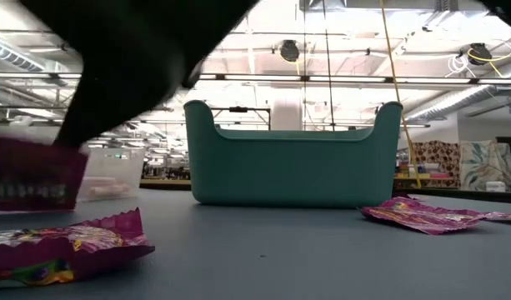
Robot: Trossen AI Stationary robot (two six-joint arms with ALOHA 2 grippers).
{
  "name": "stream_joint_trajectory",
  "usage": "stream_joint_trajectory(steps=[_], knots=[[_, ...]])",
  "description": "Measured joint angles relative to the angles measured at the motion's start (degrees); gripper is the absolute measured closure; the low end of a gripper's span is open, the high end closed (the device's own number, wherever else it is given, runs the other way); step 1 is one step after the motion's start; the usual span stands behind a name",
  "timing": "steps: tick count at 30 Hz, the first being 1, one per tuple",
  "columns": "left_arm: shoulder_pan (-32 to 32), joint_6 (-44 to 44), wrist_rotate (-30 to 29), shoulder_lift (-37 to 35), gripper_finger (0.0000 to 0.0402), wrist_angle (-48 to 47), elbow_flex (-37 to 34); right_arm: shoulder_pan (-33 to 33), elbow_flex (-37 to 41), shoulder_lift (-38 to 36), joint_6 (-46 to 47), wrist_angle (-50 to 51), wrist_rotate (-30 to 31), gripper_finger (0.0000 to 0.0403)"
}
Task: Sort candy
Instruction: Put the purple candy into the green bin
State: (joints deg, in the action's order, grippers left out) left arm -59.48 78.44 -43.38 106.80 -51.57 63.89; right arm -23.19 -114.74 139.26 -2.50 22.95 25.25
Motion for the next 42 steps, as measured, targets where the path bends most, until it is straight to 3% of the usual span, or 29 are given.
stream_joint_trajectory(steps=[5, 9, 14, 22, 27, 30, 34, 38, 42], knots=[[0.00, 4.11, -7.43, -3.45, 0.0400, -2.13, 2.96, -2.26, -0.02, -6.62, 3.43, 13.40, 0.23, 0.0279], [-0.05, 5.07, -14.37, -7.90, 0.0400, -1.94, 3.83, -6.94, -0.02, -11.10, 6.44, 22.05, 1.60, 0.0256], [-0.29, -0.61, -25.52, -13.22, 0.0401, -2.19, 3.72, -14.81, -0.07, -15.43, 9.64, 32.20, 9.04, 0.0253], [1.76, -8.42, -32.29, -19.43, 0.0401, -0.99, 3.66, -25.11, -0.07, -20.12, 26.05, 51.30, 12.51, 0.0279], [4.08, -16.03, -32.11, -22.25, 0.0401, 5.92, 3.66, -30.72, -0.07, -20.35, 30.23, 54.38, 12.91, 0.0322], [5.82, -27.53, -29.85, -23.89, 0.0401, 14.57, 3.66, -33.57, -0.07, -20.35, 31.59, 54.54, 15.42, 0.0354], [8.48, -43.98, -22.07, -25.04, 0.0401, 27.07, 3.66, -35.06, 0.93, -20.46, 34.53, 52.84, 20.60, 0.0393], [11.17, -55.96, -16.42, -25.11, 0.0401, 37.45, 3.66, -35.53, 3.78, -20.44, 35.03, 50.15, 22.87, 0.0397], [13.79, -58.64, -12.76, -25.09, 0.0401, 39.45, 3.66, -35.49, 6.38, -20.44, 36.91, 49.10, 23.22, 0.0396]])
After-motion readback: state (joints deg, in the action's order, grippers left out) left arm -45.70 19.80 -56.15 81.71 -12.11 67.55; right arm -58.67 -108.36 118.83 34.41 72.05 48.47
